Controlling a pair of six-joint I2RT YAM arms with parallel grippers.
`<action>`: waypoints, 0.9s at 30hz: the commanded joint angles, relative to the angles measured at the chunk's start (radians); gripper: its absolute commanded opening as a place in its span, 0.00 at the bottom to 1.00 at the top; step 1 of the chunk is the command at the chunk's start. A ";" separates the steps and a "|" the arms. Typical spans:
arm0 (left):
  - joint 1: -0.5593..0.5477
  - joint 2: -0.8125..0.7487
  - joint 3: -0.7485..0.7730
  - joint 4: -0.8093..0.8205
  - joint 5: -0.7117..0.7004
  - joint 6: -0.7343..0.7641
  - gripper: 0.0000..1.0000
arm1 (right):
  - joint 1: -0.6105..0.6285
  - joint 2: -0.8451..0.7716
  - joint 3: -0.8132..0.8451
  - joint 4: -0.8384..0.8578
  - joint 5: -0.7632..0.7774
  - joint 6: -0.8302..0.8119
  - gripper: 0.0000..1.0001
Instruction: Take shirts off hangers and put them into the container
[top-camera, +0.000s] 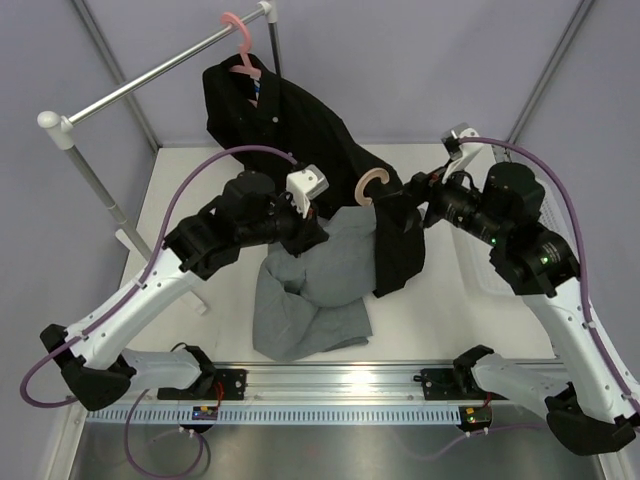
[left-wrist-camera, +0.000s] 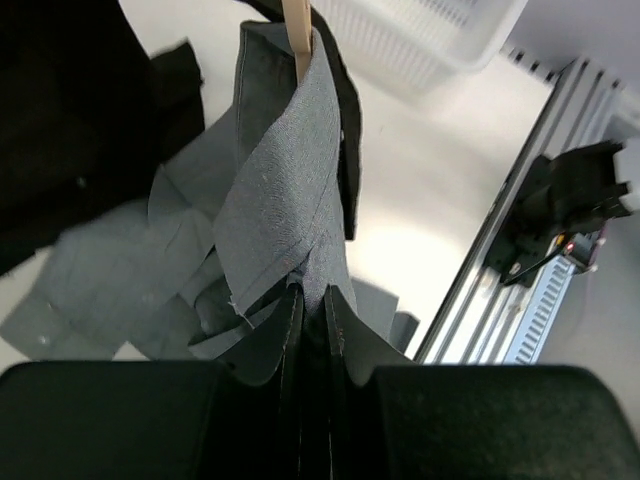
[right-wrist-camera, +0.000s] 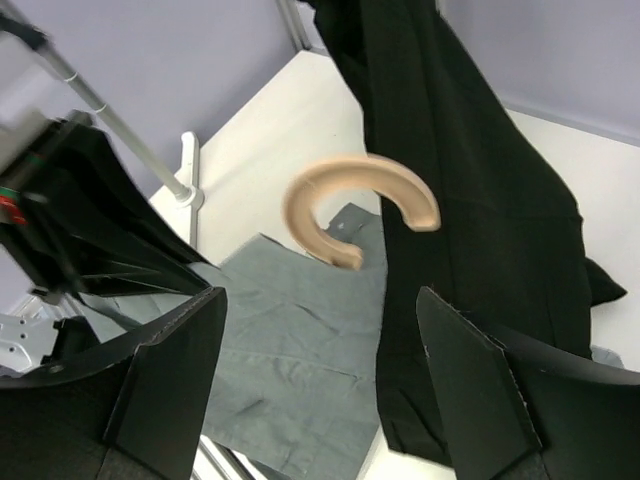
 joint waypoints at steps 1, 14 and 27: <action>-0.008 -0.057 -0.060 0.105 -0.043 -0.008 0.00 | 0.079 0.018 -0.030 0.113 0.106 -0.020 0.85; -0.008 -0.125 -0.137 0.131 -0.100 0.002 0.00 | 0.278 0.139 -0.104 0.270 0.319 0.028 0.75; -0.008 -0.118 -0.146 0.130 -0.075 -0.001 0.00 | 0.304 0.227 -0.058 0.337 0.381 0.054 0.61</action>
